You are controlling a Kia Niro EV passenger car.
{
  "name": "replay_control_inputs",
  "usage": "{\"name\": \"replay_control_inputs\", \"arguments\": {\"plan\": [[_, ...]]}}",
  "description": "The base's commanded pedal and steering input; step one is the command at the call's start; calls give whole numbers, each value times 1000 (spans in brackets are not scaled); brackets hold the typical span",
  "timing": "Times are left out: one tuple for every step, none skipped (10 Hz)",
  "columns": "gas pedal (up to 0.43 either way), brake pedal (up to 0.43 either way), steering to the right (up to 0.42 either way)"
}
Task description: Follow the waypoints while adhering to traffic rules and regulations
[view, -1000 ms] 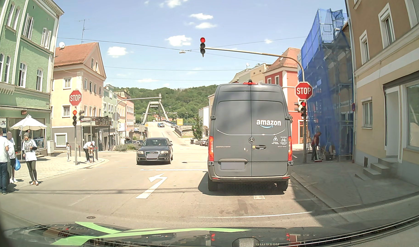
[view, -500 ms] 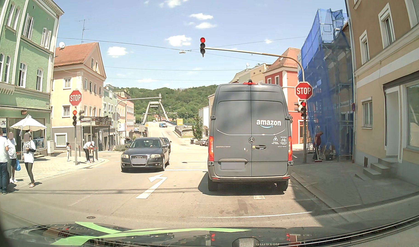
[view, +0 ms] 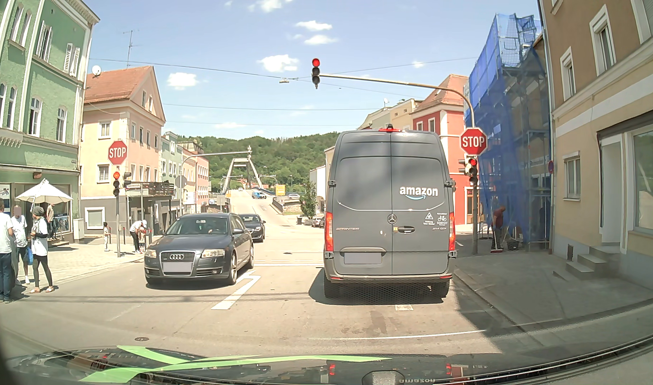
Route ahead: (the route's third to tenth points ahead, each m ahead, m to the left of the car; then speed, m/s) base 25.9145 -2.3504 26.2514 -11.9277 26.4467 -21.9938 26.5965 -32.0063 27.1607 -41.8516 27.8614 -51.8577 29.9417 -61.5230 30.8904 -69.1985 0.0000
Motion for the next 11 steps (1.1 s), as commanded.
{"name": "replay_control_inputs", "arguments": {"plan": [[0, 360, 32], [0, 360, 32], [0, 360, 31], [0, 360, 32], [0, 360, 32], [0, 360, 32], [0, 360, 32], [0, 360, 32], [0, 360, 32], [0, 360, 31], [0, 360, 32]]}}
